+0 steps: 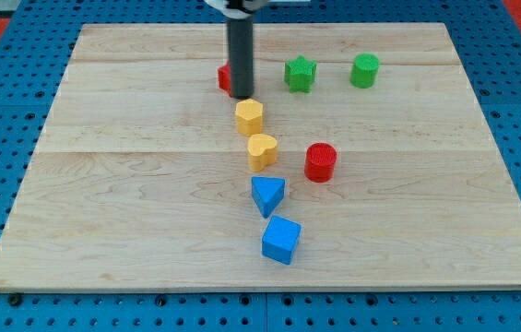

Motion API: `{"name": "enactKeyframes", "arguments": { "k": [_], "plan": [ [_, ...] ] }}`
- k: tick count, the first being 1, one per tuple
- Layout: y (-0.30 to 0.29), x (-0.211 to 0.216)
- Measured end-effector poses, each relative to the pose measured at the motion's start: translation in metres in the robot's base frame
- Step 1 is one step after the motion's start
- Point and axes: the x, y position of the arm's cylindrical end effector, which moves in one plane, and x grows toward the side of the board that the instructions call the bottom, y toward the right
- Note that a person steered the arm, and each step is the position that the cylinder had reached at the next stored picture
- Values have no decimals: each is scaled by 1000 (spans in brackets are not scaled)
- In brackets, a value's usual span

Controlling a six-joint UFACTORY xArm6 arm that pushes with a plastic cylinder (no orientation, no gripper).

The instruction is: Put the green star horizontally to the left side of the green circle

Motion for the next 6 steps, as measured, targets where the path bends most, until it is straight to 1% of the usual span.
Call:
{"name": "enactKeyframes", "arguments": {
  "k": [1, 2, 3, 6],
  "plan": [
    [4, -5],
    [62, 5],
    [104, 5],
    [106, 7]
  ]
}}
